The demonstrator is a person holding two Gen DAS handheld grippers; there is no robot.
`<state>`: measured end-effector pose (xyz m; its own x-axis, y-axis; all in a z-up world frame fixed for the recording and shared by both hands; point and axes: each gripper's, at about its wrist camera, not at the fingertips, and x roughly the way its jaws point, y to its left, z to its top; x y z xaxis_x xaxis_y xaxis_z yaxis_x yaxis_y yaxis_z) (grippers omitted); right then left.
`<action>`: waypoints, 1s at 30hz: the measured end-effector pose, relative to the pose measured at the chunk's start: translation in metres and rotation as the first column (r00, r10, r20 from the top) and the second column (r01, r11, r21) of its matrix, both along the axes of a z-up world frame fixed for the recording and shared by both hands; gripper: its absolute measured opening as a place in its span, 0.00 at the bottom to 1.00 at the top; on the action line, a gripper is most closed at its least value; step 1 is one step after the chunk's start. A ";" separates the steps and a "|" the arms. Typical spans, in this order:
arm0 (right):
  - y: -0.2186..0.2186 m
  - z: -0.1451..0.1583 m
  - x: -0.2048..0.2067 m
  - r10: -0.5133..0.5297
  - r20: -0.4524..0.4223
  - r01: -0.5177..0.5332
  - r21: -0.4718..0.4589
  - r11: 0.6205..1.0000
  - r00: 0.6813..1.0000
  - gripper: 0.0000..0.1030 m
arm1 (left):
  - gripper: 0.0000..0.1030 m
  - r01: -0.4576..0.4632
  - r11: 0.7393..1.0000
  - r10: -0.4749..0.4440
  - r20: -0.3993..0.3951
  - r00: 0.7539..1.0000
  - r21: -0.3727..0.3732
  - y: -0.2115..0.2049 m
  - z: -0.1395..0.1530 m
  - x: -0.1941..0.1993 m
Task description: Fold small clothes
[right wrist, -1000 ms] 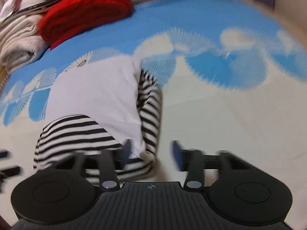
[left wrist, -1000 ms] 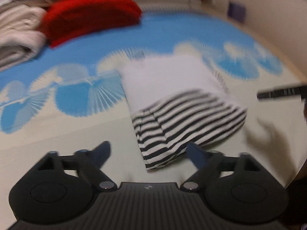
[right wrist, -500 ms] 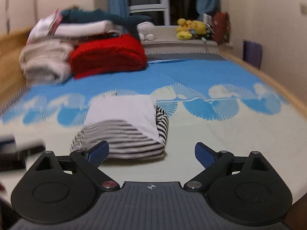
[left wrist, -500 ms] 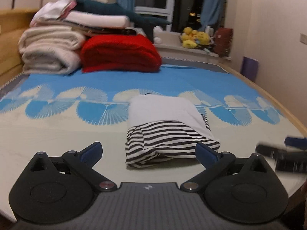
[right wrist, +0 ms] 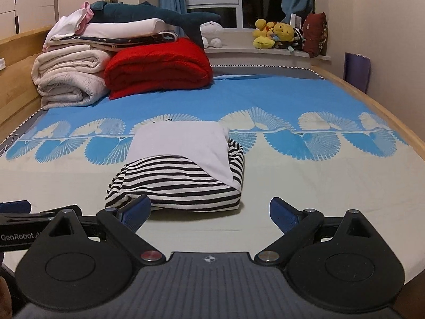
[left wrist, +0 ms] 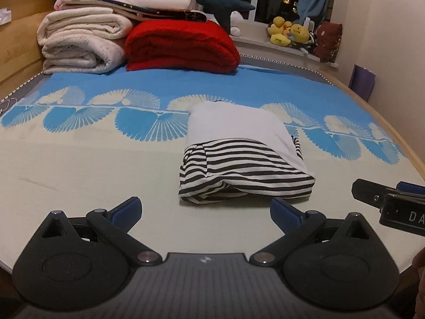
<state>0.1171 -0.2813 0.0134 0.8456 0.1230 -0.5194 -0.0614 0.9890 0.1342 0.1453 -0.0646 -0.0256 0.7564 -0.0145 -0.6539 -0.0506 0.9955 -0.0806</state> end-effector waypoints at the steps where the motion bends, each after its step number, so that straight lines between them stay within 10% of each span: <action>1: 0.002 -0.001 0.001 0.010 0.006 -0.010 -0.008 1.000 1.000 0.93 | 1.00 0.002 1.000 -0.002 -0.003 1.000 -0.005 0.000 0.000 0.001; 30: 0.016 -0.005 0.009 0.043 -0.005 -0.043 -0.043 0.998 0.999 0.93 | 1.00 0.004 1.000 -0.004 -0.024 1.000 -0.002 -0.004 -0.005 0.006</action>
<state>0.1257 -0.2652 0.0080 0.8379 0.1368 -0.5285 -0.1035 0.9903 0.0922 0.1508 -0.0691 -0.0309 0.7402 -0.0187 -0.6721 -0.0488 0.9955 -0.0813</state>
